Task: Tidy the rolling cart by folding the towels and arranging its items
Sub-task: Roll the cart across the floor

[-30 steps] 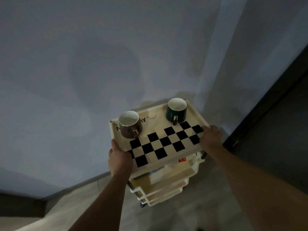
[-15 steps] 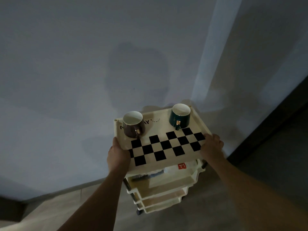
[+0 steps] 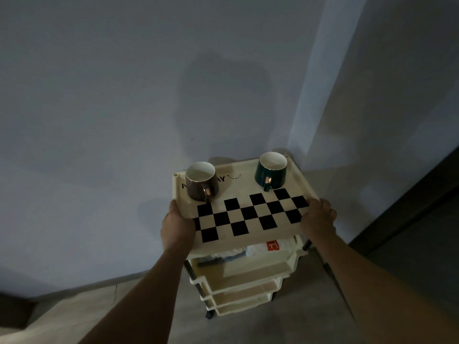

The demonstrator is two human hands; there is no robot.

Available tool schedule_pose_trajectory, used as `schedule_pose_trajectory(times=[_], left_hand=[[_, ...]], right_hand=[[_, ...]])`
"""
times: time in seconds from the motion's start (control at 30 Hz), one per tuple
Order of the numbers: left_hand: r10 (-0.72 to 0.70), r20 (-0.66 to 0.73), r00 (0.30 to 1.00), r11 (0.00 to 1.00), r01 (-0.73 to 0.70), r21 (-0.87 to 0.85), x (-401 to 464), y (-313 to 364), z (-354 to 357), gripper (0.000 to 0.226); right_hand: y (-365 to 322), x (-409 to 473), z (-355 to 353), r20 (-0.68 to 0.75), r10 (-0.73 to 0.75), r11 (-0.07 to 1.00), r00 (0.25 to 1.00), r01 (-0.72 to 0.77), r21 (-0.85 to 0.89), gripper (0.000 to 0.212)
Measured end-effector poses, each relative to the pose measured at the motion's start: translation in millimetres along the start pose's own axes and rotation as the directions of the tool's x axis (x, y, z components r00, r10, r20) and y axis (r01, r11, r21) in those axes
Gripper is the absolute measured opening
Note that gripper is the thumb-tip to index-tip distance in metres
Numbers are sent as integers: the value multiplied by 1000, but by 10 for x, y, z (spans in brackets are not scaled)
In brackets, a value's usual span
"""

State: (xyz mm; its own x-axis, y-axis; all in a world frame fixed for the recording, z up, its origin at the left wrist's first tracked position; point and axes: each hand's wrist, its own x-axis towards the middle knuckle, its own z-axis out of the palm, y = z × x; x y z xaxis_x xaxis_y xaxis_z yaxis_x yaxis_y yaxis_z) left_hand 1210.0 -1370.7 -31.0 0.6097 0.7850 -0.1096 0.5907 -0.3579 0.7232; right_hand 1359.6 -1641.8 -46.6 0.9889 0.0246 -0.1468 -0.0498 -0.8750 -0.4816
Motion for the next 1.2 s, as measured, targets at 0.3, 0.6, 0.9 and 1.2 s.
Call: schedule_pose_trajectory(times=[0.3, 0.6, 0.9, 1.2], left_hand=[[5, 2, 1000, 1000, -5, 29, 186, 29, 38, 33], [2, -10, 1000, 1000, -1, 20, 234, 81, 67, 36], [-45, -39, 998, 993, 49, 109, 117, 183, 78, 40], [111, -59, 992, 946, -87, 313, 80, 192, 86, 40]], right_hand=[[-114, 113, 44, 12, 32, 999, 999, -31, -37, 45], [-174, 224, 55, -5, 44, 997, 999, -44, -59, 43], [-128, 188, 40, 6, 48, 993, 999, -47, -111, 39], [-11, 91, 35, -135, -266, 943, 955, 229, -240, 40]])
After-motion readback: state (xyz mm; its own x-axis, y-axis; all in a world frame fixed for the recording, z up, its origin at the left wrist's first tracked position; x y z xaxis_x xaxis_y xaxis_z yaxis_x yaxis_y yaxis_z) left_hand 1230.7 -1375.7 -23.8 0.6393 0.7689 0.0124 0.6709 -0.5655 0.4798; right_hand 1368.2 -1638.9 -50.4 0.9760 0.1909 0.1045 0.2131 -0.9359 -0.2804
